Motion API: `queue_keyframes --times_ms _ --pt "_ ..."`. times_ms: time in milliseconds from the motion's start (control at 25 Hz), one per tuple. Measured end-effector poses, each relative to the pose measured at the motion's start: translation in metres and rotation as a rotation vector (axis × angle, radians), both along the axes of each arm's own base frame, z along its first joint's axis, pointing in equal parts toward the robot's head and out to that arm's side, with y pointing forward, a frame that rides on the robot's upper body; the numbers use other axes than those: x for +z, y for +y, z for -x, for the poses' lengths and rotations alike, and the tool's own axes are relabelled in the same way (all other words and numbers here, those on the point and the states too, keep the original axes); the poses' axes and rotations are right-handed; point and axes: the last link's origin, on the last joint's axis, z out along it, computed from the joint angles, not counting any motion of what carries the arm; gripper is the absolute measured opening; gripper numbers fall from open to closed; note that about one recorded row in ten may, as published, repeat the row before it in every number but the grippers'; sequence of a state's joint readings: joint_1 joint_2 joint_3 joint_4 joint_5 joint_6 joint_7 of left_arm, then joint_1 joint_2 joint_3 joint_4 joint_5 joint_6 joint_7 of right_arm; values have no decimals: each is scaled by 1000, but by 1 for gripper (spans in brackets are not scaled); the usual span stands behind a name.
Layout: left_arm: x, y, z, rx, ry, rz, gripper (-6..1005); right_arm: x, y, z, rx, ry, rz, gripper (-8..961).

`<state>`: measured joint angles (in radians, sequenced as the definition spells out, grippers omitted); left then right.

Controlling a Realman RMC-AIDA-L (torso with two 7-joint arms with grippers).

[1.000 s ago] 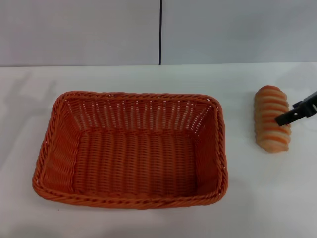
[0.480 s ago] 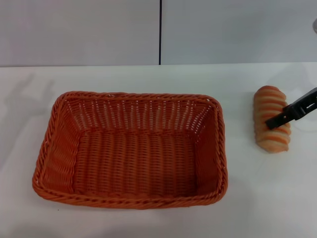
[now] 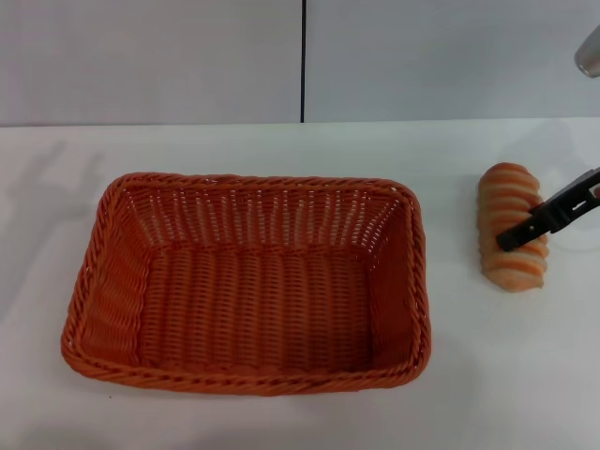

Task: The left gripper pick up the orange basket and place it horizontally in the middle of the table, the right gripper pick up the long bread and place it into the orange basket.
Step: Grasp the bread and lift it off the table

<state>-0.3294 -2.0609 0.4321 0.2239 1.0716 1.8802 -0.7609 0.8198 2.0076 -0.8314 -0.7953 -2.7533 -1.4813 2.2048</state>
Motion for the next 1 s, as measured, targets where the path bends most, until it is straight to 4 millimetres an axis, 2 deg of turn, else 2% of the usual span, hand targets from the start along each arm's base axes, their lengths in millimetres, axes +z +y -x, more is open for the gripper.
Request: queue_keyframes --times_ms 680,1000 --pt "1 -3 4 15 -1 -6 565 -3 -1 -3 3 12 -25 577" --pt "2 -3 4 16 1 -13 564 1 -2 -3 15 95 -60 514"
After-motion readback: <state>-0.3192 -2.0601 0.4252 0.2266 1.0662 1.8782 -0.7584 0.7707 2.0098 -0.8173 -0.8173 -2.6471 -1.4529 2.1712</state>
